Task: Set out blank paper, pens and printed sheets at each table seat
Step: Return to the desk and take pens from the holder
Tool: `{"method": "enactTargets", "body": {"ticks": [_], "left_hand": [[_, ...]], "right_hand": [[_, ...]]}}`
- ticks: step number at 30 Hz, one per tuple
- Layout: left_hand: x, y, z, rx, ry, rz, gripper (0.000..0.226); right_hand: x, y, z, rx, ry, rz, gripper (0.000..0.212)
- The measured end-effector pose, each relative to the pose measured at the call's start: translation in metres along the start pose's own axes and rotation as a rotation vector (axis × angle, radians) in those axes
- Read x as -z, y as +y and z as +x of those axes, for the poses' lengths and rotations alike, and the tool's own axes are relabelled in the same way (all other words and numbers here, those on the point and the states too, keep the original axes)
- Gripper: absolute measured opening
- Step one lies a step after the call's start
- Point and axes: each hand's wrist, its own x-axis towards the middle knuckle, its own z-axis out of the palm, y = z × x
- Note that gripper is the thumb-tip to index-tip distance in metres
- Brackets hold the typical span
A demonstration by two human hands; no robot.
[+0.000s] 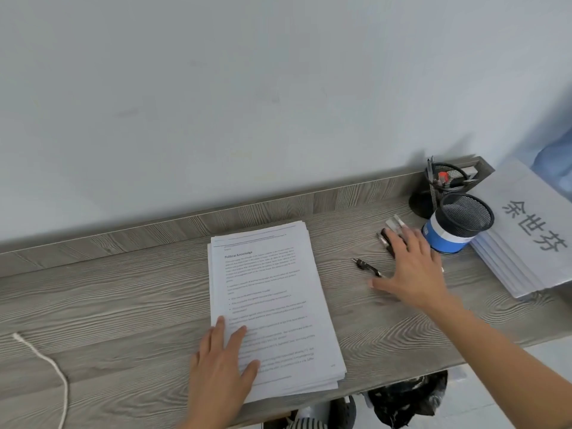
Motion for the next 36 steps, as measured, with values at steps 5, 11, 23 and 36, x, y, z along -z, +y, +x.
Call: {"method": "enactTargets", "body": {"ticks": [5, 11, 23, 36], "left_hand": [[0.000, 0.000, 0.001, 0.008, -0.027, 0.008, 0.066], [-0.001, -0.002, 0.002, 0.006, -0.042, -0.003, 0.066], [-0.005, -0.006, 0.000, -0.011, -0.029, -0.043, 0.066], [-0.008, -0.009, -0.001, -0.026, -0.020, -0.007, 0.065]], "right_hand": [[-0.001, 0.021, 0.017, -0.116, -0.052, 0.056, 0.116], [-0.001, 0.008, 0.021, -0.037, -0.041, 0.063, 0.074], [-0.018, -0.045, 0.012, 0.082, -0.053, 0.031, 0.030], [0.008, -0.102, -0.004, 0.002, 0.326, 1.165, 0.026]]}}
